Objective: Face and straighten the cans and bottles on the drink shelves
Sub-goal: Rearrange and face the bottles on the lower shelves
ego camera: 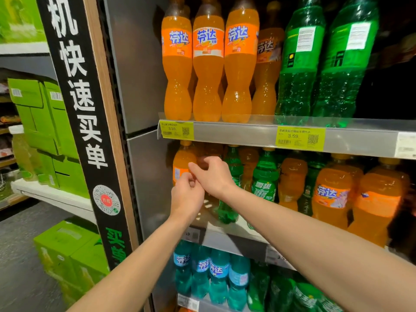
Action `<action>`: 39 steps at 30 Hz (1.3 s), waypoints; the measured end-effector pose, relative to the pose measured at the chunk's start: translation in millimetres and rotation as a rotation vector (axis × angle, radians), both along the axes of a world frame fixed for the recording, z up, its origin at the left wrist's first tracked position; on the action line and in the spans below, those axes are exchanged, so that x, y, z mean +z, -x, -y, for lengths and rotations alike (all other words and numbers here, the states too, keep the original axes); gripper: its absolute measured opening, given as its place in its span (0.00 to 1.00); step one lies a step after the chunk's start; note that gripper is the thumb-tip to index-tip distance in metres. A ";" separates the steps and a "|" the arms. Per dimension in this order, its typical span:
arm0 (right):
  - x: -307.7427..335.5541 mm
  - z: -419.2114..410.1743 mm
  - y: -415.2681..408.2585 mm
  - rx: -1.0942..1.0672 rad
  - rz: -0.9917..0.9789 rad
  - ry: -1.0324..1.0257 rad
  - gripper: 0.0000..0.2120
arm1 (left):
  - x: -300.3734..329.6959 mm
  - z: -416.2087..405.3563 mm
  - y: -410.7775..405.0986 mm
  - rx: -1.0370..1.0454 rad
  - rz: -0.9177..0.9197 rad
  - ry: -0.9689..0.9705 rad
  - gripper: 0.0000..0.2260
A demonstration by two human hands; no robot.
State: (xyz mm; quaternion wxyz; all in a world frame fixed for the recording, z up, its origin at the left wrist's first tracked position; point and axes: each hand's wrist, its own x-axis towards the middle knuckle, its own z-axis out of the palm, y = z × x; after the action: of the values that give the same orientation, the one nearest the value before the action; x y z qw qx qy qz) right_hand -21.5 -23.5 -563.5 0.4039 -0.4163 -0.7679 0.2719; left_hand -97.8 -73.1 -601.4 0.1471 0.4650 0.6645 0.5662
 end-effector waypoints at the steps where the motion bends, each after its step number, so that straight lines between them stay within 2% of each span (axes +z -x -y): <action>1: -0.2 -0.2 -5.7 -0.022 -0.009 -0.019 0.17 | 2.3 -1.8 -5.0 -0.014 -0.007 -0.007 0.05; 5: 2.6 -3.5 -34.0 -0.190 -0.028 -0.063 0.12 | 13.6 -13.1 -25.3 -0.089 -0.050 -0.066 0.03; 7: 6.3 -4.6 -50.2 -0.286 -0.055 -0.069 0.14 | 17.3 -18.5 -37.9 -0.093 -0.079 -0.083 0.04; 10: 7.2 -8.1 -69.8 -0.347 0.005 -0.040 0.20 | 19.5 -28.2 -55.4 -0.072 -0.130 -0.030 0.12; 12: 5.3 -10.1 -80.6 -0.345 0.048 -0.035 0.20 | 20.0 -35.4 -62.3 -0.048 -0.167 0.021 0.11; 17: 1.8 -12.2 -110.0 -0.357 0.013 -0.079 0.19 | 19.9 -50.0 -71.7 -0.166 -0.028 0.031 0.12; 21: 0.6 -14.8 -129.6 -0.448 -0.064 -0.127 0.18 | 12.4 -62.9 -70.7 -0.111 0.005 0.086 0.08; 23: 0.8 -12.2 -136.7 -0.479 -0.071 -0.118 0.20 | 10.7 -66.1 -67.0 -0.116 0.001 0.107 0.08; 26: -2.4 -6.5 -142.9 -0.482 0.043 -0.076 0.25 | 10.5 -63.8 -62.0 -0.135 -0.040 0.117 0.13; 29: -9.9 -10.2 -143.1 -0.477 0.113 -0.028 0.21 | 14.6 -50.7 -65.9 -0.151 -0.098 0.103 0.17; 32: -13.7 -14.0 -142.9 -0.491 0.146 0.016 0.23 | 16.3 -39.3 -73.2 -0.140 -0.195 0.082 0.20; 35: -13.5 -7.6 -145.5 -0.516 0.148 -0.012 0.21 | 18.2 -30.6 -78.0 -0.134 -0.235 0.068 0.21; 39: -10.4 7.8 -148.8 -0.515 0.229 -0.105 0.22 | 19.0 -28.2 -78.6 -0.120 -0.220 0.083 0.37</action>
State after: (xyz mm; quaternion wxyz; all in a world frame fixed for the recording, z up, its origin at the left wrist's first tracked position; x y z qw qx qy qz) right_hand 127.2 -31.3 -573.9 0.3915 -0.6040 -0.6905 0.0715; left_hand -19.1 -44.9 -582.4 0.1260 0.5568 0.6704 0.4739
